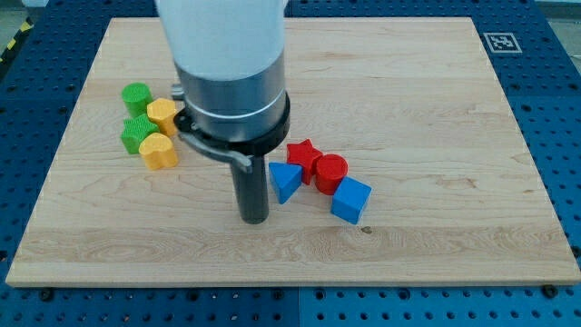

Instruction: Move the group of blocks up a bit

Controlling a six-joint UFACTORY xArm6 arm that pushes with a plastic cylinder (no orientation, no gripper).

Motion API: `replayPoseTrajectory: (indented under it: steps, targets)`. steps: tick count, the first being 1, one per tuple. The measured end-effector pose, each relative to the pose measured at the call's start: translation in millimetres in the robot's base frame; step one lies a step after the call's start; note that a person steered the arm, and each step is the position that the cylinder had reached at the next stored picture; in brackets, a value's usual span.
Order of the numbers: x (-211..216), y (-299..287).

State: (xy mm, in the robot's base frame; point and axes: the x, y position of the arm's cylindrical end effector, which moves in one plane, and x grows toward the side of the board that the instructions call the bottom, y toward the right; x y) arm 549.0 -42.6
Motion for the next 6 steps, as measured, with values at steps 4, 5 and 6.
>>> replayPoseTrajectory:
  steps: [4, 5, 6]
  targets:
    - [-49.0, 59.2]
    - [-62.2, 83.8]
    - [-73.5, 111.1]
